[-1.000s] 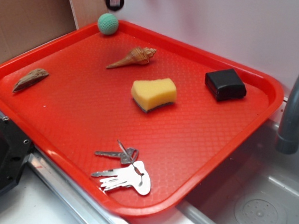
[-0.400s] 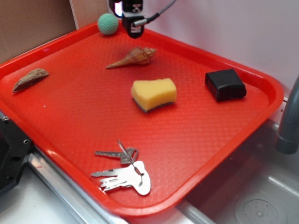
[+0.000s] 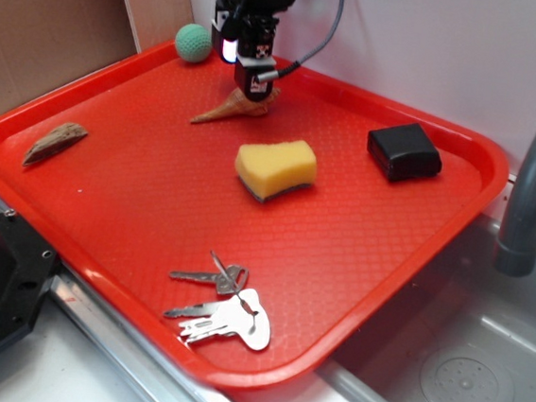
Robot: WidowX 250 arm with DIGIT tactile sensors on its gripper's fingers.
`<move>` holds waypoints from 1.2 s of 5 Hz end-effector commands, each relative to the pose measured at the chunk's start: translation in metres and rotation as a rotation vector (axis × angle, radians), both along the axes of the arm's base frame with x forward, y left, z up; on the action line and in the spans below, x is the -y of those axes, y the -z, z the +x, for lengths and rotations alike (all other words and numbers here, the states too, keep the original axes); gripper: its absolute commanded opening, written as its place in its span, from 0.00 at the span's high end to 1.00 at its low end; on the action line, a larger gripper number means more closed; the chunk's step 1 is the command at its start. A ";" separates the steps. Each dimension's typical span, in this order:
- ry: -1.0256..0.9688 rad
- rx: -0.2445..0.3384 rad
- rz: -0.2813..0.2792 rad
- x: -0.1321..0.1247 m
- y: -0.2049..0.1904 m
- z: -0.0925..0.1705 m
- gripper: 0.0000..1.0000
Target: Grab the shell.
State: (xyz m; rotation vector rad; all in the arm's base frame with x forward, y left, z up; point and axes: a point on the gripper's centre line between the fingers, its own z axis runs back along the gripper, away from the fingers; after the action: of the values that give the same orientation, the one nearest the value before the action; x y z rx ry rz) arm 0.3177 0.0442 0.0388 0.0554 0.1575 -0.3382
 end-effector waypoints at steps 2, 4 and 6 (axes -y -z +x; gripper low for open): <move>-0.014 0.002 -0.010 0.022 -0.003 -0.003 0.00; -0.057 -0.035 0.043 -0.003 0.014 -0.004 1.00; -0.052 -0.018 0.044 -0.002 -0.001 -0.007 1.00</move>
State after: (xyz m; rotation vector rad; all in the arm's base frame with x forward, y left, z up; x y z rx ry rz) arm 0.3003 0.0543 0.0192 0.0715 0.2565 -0.2850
